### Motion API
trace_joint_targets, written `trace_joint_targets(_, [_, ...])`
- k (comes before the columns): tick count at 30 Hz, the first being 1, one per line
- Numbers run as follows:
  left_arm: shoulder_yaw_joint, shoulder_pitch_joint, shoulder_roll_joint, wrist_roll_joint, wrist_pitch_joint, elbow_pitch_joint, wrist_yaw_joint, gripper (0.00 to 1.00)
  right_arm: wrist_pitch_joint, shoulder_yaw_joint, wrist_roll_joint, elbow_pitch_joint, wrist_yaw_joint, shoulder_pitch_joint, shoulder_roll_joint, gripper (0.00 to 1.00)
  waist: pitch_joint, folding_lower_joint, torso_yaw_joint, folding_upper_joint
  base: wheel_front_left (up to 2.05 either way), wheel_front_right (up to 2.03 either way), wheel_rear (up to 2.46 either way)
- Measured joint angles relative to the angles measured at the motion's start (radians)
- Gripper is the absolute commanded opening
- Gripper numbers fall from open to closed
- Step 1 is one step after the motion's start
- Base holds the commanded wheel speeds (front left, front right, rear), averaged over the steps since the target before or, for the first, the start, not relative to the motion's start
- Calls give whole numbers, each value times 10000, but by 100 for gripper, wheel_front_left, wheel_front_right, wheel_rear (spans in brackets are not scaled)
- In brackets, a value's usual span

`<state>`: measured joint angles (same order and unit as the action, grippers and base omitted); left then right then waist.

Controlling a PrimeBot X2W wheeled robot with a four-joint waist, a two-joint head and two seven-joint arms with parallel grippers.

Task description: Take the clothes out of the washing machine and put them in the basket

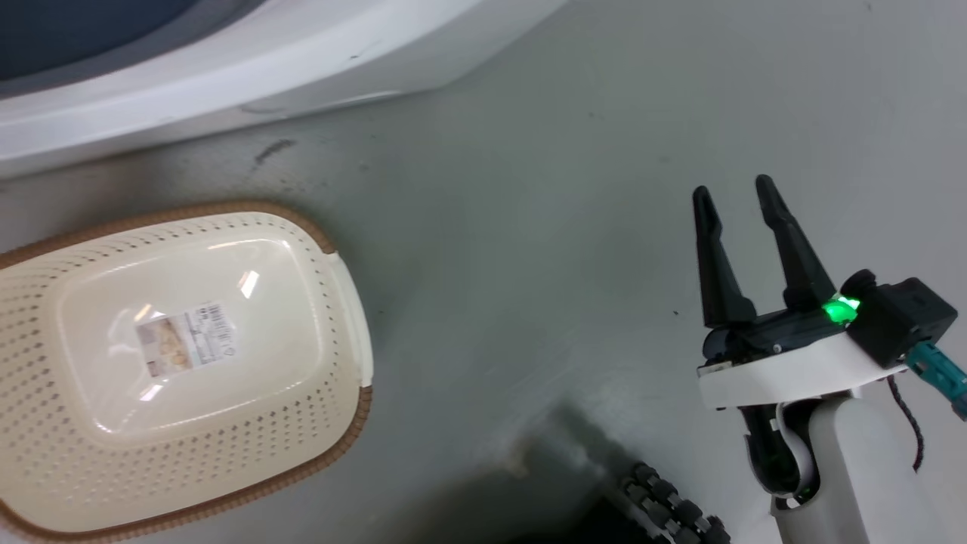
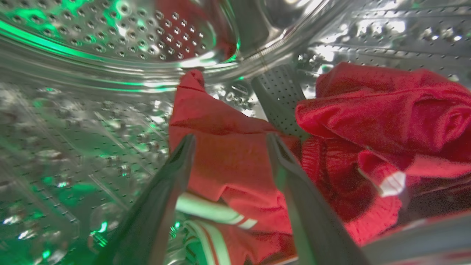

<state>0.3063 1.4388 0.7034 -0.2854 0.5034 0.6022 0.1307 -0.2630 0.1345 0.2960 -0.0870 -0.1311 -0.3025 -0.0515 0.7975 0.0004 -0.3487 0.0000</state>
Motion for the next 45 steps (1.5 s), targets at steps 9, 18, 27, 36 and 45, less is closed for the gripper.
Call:
trace_joint_targets(9, [1175, 2220, 899, -652, 2876, 606, 0, 100, 0, 1321, 395, 600, 0, 82, 6, 100, 935, -1, -923, 0, 0, 0, 0])
trace_joint_targets(18, [1808, 2800, 1511, -970, 4706, 963, 0, 100, -2, 1406, 698, 794, 0, 507, 6, 100, 1294, -3, -1550, 0, 0, 0, 0])
trace_joint_targets(27, [2230, 2641, 1864, -1243, 5384, 1112, 0, 100, -2, 1225, 742, 1043, 0, 564, 6, 100, 1416, -4, -1517, 0, 0, 0, 0])
trace_joint_targets(36, [2562, 2658, 1935, -1574, 5609, 986, 2, 0, 0, 1162, 746, 1095, 0, 577, 4, 100, 1521, -5, -1450, 0, 0, 0, 0])
trace_joint_targets(45, [2706, 2622, 2176, -1741, 4683, 949, 2, 0, -2, 1298, 813, 1041, 0, 348, 6, 100, 1359, -4, -1534, 0, 0, 0, 0])
